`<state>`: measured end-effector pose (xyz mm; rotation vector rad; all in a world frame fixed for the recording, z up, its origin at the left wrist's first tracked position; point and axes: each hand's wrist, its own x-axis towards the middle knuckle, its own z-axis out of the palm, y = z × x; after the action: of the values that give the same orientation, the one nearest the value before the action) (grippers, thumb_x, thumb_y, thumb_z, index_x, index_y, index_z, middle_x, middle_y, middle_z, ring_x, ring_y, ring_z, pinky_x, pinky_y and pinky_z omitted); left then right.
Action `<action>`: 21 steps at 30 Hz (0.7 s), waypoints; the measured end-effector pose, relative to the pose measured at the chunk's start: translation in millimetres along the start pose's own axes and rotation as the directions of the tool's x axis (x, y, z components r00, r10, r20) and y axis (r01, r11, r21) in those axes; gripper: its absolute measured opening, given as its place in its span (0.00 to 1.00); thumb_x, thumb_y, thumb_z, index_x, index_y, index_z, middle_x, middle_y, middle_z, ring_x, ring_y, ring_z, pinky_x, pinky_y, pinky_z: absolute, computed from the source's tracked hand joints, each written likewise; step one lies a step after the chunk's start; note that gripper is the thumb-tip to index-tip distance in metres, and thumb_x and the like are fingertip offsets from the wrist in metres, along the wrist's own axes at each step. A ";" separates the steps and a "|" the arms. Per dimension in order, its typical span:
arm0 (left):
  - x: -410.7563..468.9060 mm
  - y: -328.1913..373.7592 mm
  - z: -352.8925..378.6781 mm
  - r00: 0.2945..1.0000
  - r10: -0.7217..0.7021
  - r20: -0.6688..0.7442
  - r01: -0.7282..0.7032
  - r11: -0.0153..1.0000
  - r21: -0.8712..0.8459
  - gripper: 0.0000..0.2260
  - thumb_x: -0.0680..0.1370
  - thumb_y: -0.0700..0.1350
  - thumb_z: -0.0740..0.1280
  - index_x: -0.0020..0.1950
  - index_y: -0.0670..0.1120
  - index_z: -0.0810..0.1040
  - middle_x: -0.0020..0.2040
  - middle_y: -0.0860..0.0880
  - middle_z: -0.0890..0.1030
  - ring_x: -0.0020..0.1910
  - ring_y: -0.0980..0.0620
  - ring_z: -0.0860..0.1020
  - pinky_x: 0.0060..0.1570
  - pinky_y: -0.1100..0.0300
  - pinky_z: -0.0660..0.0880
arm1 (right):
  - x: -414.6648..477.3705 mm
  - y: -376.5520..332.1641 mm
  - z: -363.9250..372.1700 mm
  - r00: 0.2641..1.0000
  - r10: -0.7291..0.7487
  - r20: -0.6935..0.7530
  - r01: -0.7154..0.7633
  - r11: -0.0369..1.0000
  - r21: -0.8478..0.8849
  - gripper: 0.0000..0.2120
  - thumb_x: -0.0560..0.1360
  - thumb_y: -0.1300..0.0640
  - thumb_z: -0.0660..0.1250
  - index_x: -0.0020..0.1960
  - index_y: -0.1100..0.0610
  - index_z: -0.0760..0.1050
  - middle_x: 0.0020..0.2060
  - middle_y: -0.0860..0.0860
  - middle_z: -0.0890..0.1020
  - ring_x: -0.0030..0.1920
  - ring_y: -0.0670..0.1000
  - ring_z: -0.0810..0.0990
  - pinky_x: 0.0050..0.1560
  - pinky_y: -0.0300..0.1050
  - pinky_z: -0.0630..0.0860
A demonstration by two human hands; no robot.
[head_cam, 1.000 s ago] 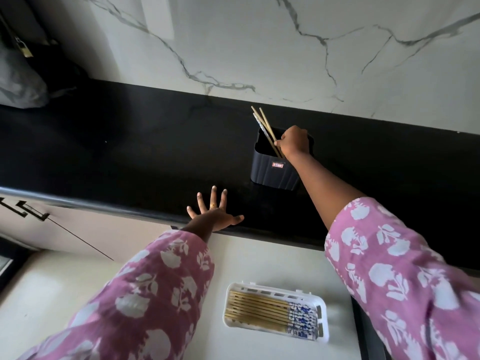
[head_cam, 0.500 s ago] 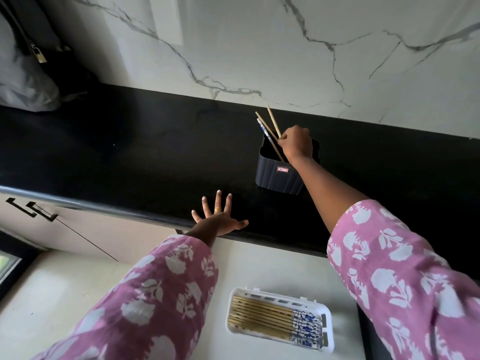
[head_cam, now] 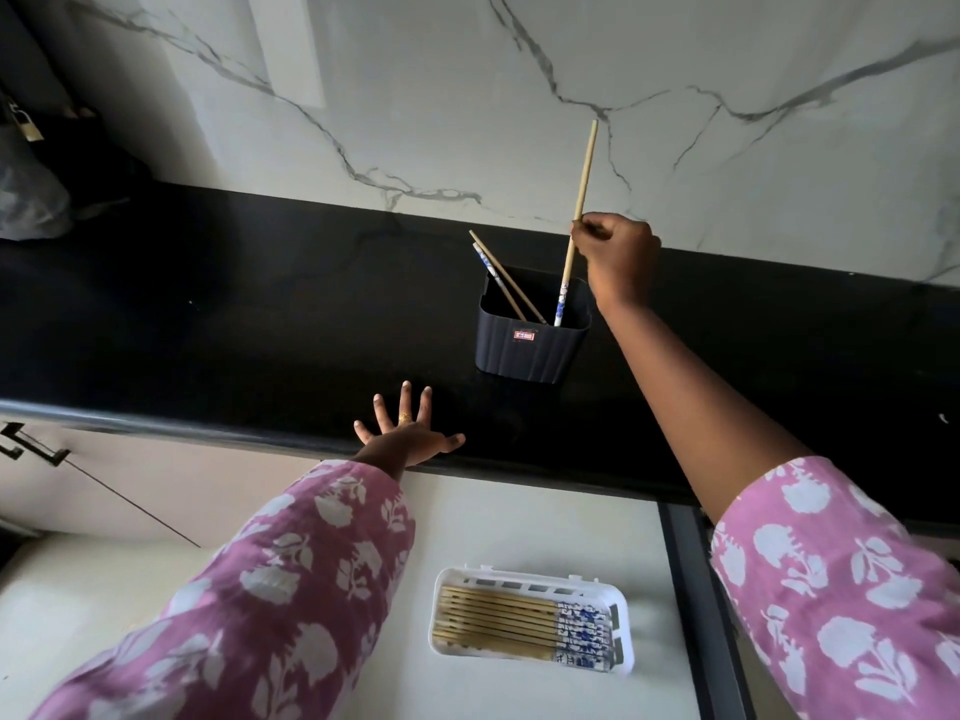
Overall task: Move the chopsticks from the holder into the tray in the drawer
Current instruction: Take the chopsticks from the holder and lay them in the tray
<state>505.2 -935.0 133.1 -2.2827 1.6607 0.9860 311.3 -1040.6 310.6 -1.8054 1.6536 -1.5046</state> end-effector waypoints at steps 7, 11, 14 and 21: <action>-1.7 -0.8 1.0 1.000 -0.003 -0.015 0.003 1.000 -0.002 0.41 0.72 0.71 0.56 0.75 0.60 0.37 0.76 0.57 0.32 0.74 0.41 0.32 0.68 0.33 0.38 | -34.0 6.5 -33.8 0.997 0.005 -0.074 0.014 0.968 0.251 0.13 0.71 0.63 0.72 0.54 0.68 0.80 0.42 0.51 0.82 0.36 0.33 0.80 0.44 0.25 0.77; -1.7 -2.1 2.5 1.000 0.001 -0.016 -0.001 1.000 0.006 0.41 0.71 0.72 0.56 0.75 0.61 0.38 0.76 0.57 0.34 0.74 0.40 0.33 0.68 0.33 0.39 | -61.3 12.1 -44.2 0.993 0.115 -0.013 -0.093 0.861 0.500 0.07 0.71 0.67 0.71 0.48 0.67 0.81 0.37 0.51 0.84 0.38 0.44 0.83 0.50 0.47 0.81; -1.1 -1.8 2.3 1.000 -0.004 -0.025 0.005 1.000 0.007 0.41 0.70 0.73 0.56 0.75 0.61 0.40 0.77 0.57 0.36 0.75 0.40 0.34 0.68 0.33 0.40 | -89.0 20.9 -45.3 0.981 0.128 0.144 -0.187 0.806 0.562 0.06 0.71 0.69 0.70 0.45 0.60 0.81 0.31 0.44 0.85 0.35 0.43 0.83 0.47 0.44 0.81; -1.0 -2.8 3.4 0.999 -0.003 -0.043 0.004 1.000 0.013 0.41 0.70 0.73 0.55 0.76 0.61 0.40 0.77 0.57 0.37 0.75 0.40 0.34 0.68 0.33 0.39 | -170.6 61.0 -28.2 0.854 0.196 0.482 -0.388 0.857 0.338 0.11 0.69 0.70 0.71 0.52 0.67 0.79 0.33 0.47 0.85 0.31 0.38 0.81 0.41 0.33 0.80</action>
<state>506.1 -931.6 130.4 -2.3138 1.6739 0.9281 286.1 -903.0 192.1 -1.4255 1.2017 -1.1093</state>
